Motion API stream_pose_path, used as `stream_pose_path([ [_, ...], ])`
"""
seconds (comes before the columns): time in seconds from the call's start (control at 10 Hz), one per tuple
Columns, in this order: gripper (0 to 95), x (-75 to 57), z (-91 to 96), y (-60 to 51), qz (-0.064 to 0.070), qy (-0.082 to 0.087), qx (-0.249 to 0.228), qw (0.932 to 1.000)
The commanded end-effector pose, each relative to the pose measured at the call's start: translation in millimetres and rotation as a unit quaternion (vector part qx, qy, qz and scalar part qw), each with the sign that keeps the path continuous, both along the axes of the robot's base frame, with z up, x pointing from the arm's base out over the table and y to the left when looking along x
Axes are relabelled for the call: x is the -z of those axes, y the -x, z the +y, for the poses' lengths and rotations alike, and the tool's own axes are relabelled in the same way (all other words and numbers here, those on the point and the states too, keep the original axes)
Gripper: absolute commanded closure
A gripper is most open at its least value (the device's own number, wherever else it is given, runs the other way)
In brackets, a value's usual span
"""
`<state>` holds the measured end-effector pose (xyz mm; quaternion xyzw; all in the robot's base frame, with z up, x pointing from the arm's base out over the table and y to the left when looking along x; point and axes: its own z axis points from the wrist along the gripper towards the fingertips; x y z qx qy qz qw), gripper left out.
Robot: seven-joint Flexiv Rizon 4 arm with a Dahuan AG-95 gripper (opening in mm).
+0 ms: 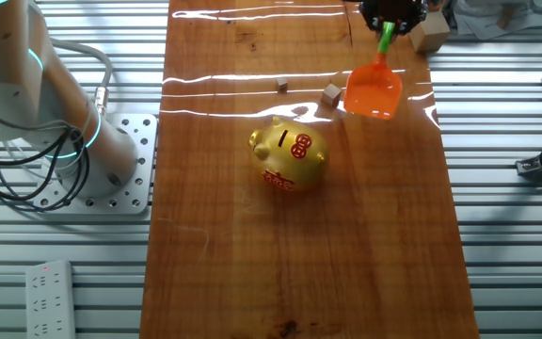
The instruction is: Use a shovel to scoop up an object
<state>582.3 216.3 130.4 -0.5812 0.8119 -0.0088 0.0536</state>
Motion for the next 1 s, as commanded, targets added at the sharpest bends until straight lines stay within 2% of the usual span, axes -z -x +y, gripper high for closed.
stream_pose_path([
  [0.1,95.0,-0.2,-0.1,0.3,0.000,0.000,0.005,1.0000],
  [0.7,95.0,-4.8,0.3,2.0,-0.002,-0.008,0.016,0.9998],
  [0.9,95.0,-6.8,0.5,2.7,-0.003,-0.009,0.018,0.9998],
  [1.0,95.0,-6.8,0.5,2.7,-0.004,-0.003,0.028,0.9996],
])
